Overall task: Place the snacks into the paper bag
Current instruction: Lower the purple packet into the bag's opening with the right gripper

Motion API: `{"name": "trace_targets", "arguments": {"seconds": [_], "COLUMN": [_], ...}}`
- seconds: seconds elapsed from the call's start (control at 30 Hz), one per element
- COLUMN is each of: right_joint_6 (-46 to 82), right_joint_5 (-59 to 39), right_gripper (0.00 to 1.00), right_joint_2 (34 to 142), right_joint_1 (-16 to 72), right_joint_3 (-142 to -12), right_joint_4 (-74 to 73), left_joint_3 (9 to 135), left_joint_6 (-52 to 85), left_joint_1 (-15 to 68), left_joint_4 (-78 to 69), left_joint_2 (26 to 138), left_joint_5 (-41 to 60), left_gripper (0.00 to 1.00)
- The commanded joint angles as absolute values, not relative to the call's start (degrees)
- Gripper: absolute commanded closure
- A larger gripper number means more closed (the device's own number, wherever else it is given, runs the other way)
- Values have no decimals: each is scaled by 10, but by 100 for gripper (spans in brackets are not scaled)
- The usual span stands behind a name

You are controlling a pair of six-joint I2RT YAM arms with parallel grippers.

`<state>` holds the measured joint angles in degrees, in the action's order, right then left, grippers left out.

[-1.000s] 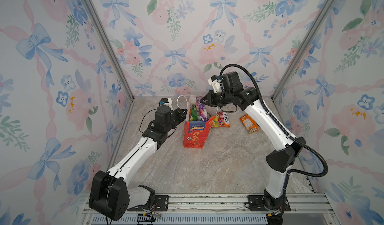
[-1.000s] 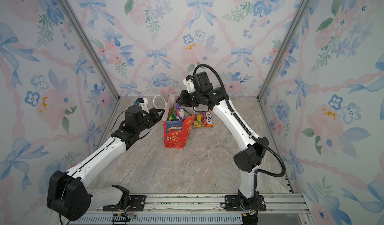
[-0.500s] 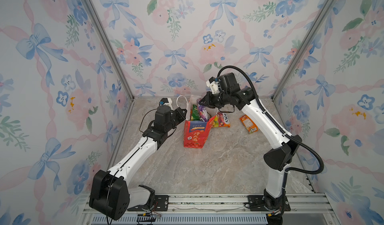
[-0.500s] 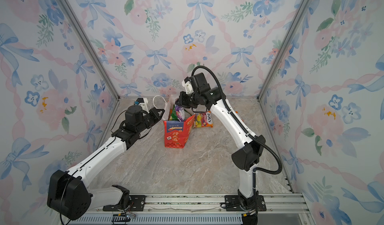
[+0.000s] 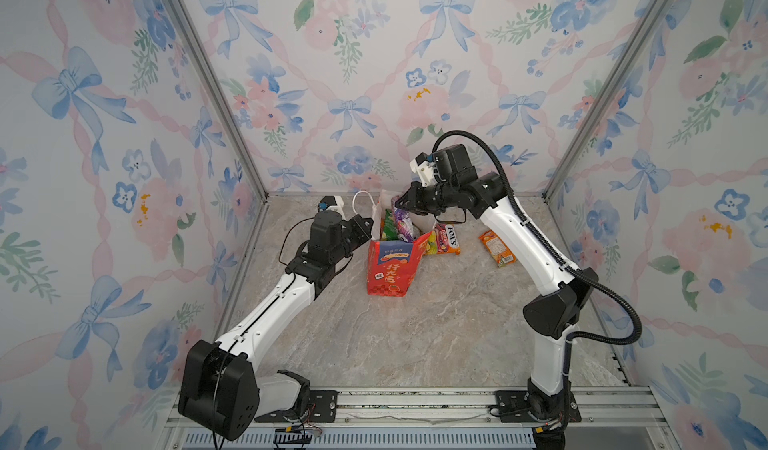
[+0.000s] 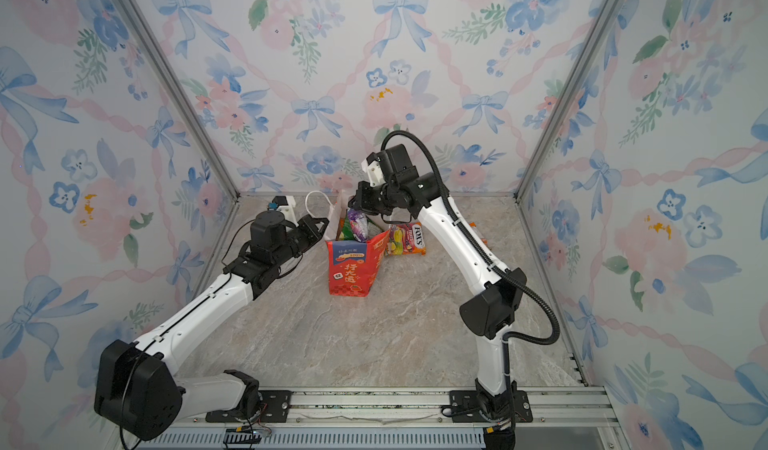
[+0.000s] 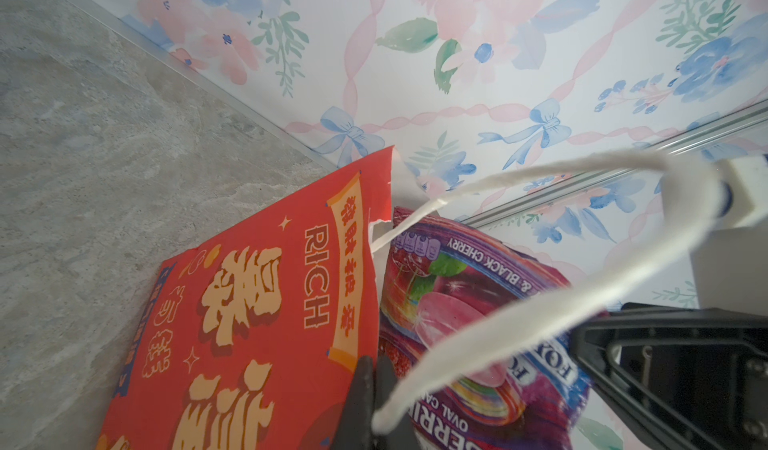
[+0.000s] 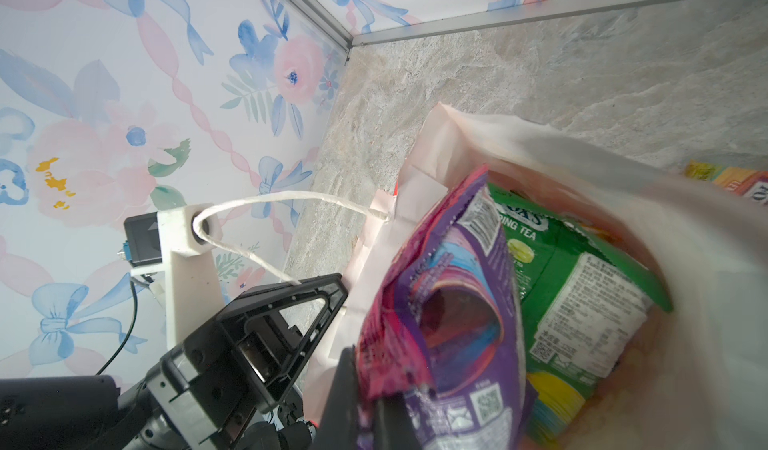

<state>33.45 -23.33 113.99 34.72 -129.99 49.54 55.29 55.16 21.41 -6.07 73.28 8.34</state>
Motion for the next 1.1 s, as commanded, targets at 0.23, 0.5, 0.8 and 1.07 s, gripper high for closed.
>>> {"name": "trace_targets", "arguments": {"seconds": [0.23,0.5,0.8,1.07], "right_joint_6": [351,347,333,323], "right_joint_5": [-240,-235,-223,-214], "right_gripper": [100,100,77,61], "right_joint_2": [1182,1201,1202,1195], "right_joint_1": [356,360,361,363], "right_joint_3": [-1393,-1395,-1384,-1386], "right_joint_4": [514,526,541,552], "left_joint_3": [559,557,561,557], "left_joint_6": [528,528,522,521], "left_joint_1": [218,217,216,216], "left_joint_4": [-50,-48,-41,-39], "left_joint_2": [719,715,716,711], "left_joint_5": [70,69,64,59], "left_gripper": [100,100,100,100]}}
